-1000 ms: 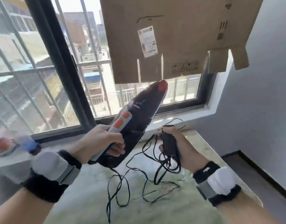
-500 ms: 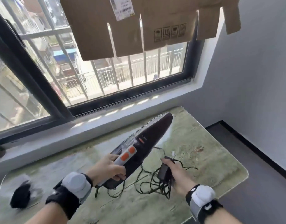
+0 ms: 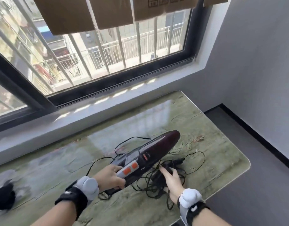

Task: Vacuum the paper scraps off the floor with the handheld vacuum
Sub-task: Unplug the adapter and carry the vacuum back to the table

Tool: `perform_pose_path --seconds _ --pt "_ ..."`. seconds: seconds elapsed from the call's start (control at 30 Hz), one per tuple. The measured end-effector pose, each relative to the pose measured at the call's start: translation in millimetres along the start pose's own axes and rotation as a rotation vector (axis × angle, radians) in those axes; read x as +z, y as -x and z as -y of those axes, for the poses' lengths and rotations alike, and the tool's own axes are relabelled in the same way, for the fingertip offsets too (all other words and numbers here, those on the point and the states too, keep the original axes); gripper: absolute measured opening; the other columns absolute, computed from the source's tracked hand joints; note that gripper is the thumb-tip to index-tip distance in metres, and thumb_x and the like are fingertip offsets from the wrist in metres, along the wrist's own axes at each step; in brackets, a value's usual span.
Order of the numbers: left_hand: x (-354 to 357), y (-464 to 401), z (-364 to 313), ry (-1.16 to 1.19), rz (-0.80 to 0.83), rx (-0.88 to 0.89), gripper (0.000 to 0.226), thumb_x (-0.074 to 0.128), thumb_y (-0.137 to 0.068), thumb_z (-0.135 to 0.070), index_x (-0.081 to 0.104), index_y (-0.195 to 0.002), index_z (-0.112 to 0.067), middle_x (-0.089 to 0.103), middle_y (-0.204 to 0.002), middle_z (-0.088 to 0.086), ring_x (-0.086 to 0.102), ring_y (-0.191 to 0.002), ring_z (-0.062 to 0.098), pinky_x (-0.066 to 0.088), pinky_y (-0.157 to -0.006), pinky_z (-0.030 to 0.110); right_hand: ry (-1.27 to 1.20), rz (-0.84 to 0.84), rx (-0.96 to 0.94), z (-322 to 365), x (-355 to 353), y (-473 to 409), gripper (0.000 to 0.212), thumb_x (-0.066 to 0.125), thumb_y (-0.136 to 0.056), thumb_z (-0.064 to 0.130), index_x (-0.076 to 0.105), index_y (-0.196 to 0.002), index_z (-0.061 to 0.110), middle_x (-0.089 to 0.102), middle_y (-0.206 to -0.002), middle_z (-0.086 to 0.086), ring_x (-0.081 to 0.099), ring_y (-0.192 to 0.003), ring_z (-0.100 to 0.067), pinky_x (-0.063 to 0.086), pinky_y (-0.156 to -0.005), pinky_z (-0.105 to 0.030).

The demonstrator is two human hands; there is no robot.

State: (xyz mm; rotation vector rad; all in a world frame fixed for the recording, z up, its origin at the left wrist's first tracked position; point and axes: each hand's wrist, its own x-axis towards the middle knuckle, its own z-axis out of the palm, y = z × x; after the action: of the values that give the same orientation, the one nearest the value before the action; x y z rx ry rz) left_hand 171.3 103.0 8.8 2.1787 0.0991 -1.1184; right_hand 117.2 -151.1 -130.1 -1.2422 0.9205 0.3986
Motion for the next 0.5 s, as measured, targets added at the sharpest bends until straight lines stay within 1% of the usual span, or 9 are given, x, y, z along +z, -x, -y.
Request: perform_pose_path --seconds 0.07,0.1,0.13,0.17,0.2,0.27,0.37,0.43,0.5 --pt "0 -8 3 -0.048 0.014 -0.010 0.034 0.076 -0.060 -0.026 0.073 -0.093 -0.018 0.068 -0.066 -0.001 0.064 -0.060 0.016 0.059 -0.067 0.039 0.004 0.005 0.002 1 0 6 0.071 0.082 -0.061 0.066 0.056 -0.122 0.040 0.070 -0.126 -0.001 0.067 -0.114 -0.024 0.053 -0.103 -0.050" --pt "1 -13 6 -0.064 0.026 -0.010 0.034 0.077 -0.059 -0.027 0.074 -0.092 -0.020 0.066 -0.065 -0.002 0.063 -0.061 0.016 0.060 -0.069 0.043 0.004 0.014 0.010 -1 -1 4 0.067 0.081 -0.068 0.062 0.054 -0.126 0.040 0.069 -0.127 0.000 0.068 -0.113 -0.024 0.055 -0.098 -0.045" --pt "3 -16 8 -0.076 0.040 -0.013 0.035 0.077 -0.059 -0.027 0.074 -0.093 -0.020 0.065 -0.065 -0.002 0.062 -0.061 0.016 0.061 -0.071 0.045 -0.004 0.021 0.015 5 0 13 0.063 0.079 -0.075 0.057 0.053 -0.130 0.040 0.068 -0.127 0.000 0.070 -0.110 -0.024 0.056 -0.088 -0.040" --pt "6 -19 10 -0.087 0.052 -0.008 0.036 0.077 -0.059 -0.027 0.074 -0.094 -0.018 0.065 -0.065 -0.002 0.061 -0.060 0.015 0.060 -0.069 0.043 -0.018 0.018 0.029 6 1 17 0.061 0.078 -0.080 0.052 0.052 -0.133 0.038 0.068 -0.127 -0.001 0.071 -0.108 -0.025 0.055 -0.079 -0.040" --pt "8 -21 11 -0.098 0.054 -0.004 0.039 0.077 -0.060 -0.026 0.073 -0.097 -0.014 0.064 -0.065 -0.002 0.059 -0.059 0.015 0.058 -0.064 0.039 -0.026 0.019 0.025 9 1 20 0.059 0.077 -0.083 0.047 0.052 -0.135 0.037 0.068 -0.128 -0.002 0.071 -0.109 -0.027 0.054 -0.075 -0.040" --pt "13 -22 12 -0.101 0.052 0.009 0.042 0.076 -0.063 -0.024 0.071 -0.101 -0.007 0.061 -0.063 -0.004 0.056 -0.055 0.013 0.049 -0.058 0.029 -0.030 0.023 0.016 9 -2 22 0.051 0.074 -0.090 0.037 0.053 -0.136 0.034 0.067 -0.130 -0.005 0.069 -0.113 -0.030 0.054 -0.073 -0.038" --pt "17 -26 11 -0.153 0.039 0.017 0.034 0.073 -0.069 -0.020 0.070 -0.100 -0.007 0.058 -0.061 -0.008 0.052 -0.052 0.009 0.044 -0.054 0.022 -0.030 0.021 0.019 7 -6 20 0.042 0.068 -0.096 0.026 0.055 -0.135 0.034 0.066 -0.131 -0.005 0.068 -0.114 -0.029 0.056 -0.072 -0.036" --pt "19 -27 12 -0.192 0.043 0.029 0.034 0.071 -0.071 -0.021 0.069 -0.102 -0.006 0.060 -0.063 -0.008 0.055 -0.052 0.008 0.046 -0.054 0.023 -0.003 0.014 -0.010 6 -8 19 0.040 0.066 -0.097 0.025 0.056 -0.134 0.035 0.065 -0.132 -0.006 0.069 -0.105 -0.026 0.055 -0.073 -0.037" --pt "19 -26 11 -0.245 0.044 0.055 0.029 0.068 -0.074 -0.022 0.067 -0.101 -0.009 0.062 -0.069 -0.008 0.059 -0.058 0.009 0.049 -0.057 0.023 0.024 -0.017 -0.027 6 -10 18 0.037 0.063 -0.098 0.021 0.057 -0.132 0.032 0.066 -0.128 -0.007 0.067 -0.092 -0.025 0.054 -0.072 -0.037"
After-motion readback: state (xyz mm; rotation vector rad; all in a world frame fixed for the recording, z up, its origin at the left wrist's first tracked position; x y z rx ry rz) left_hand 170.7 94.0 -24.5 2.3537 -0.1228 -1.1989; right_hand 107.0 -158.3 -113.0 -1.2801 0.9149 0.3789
